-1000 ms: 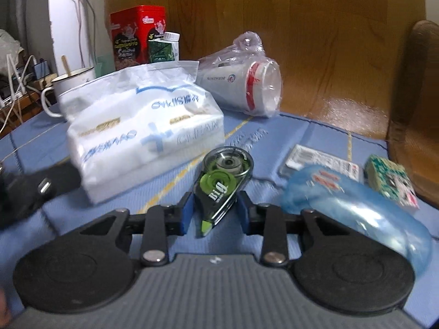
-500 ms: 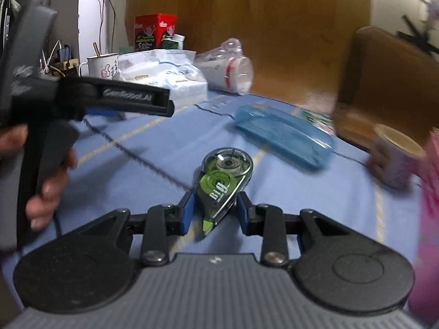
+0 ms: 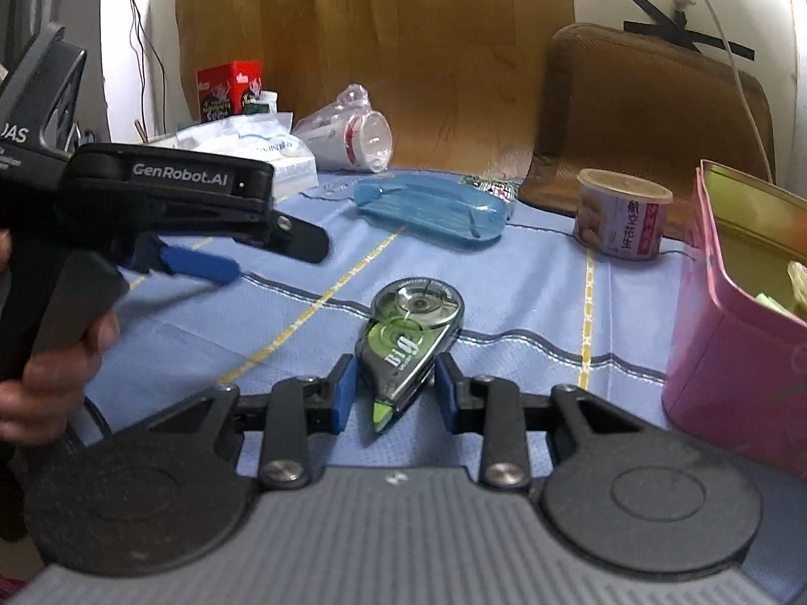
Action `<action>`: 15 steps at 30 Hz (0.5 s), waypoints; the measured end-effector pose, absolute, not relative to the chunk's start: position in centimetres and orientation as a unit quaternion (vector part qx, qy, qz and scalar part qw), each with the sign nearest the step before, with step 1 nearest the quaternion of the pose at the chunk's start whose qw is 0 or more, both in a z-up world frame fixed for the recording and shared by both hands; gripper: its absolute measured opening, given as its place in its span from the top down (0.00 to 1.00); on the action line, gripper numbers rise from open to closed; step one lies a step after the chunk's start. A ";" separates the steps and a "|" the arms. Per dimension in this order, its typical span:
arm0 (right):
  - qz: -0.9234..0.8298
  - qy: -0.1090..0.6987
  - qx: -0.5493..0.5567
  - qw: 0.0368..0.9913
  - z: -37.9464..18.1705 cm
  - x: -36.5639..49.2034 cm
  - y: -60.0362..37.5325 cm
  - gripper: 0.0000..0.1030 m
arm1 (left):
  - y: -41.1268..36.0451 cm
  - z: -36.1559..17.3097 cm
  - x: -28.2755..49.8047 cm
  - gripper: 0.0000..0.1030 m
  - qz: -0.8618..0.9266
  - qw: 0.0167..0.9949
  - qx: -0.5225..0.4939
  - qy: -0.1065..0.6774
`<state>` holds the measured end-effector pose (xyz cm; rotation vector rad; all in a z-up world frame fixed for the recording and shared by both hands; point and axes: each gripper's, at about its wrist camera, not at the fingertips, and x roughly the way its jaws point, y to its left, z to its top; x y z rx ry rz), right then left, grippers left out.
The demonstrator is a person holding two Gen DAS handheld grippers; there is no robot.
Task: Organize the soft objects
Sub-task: 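Grasp the tape roller with the left tool while the right tool releases it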
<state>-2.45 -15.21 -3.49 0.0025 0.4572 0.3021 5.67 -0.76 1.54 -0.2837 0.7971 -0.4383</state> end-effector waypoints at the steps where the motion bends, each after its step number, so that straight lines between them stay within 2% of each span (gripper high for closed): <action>1: 0.152 0.221 0.000 0.963 -3.5 -2.8 -15.2 0.65 | -1.2 1.6 5.6 0.06 -0.214 0.886 -0.131 0.389; 7: 0.162 0.209 0.001 0.964 -3.6 -3.8 -15.3 0.65 | -3.0 1.6 4.9 0.23 -0.269 0.853 -0.146 0.422; 11: 0.163 0.199 0.006 0.966 -3.3 -4.3 -15.5 0.65 | -3.4 1.5 5.0 0.44 -0.294 0.834 -0.169 0.435; 15: 0.148 0.184 0.010 0.972 -3.0 -5.0 -16.0 0.65 | -4.1 2.2 5.2 0.48 -0.311 0.822 -0.188 0.439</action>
